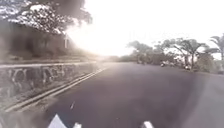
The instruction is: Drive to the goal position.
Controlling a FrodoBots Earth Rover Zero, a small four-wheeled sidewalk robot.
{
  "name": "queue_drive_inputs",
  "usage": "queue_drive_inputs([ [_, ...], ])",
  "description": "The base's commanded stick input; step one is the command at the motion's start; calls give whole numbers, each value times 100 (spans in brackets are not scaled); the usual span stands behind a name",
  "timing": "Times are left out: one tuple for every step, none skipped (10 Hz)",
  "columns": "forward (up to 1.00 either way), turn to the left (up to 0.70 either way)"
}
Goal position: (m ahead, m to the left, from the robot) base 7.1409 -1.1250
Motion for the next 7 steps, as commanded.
queue_drive_inputs([
  [70,0],
  [70,0],
  [70,0],
  [70,0],
  [70,0],
  [70,0],
  [70,0],
])
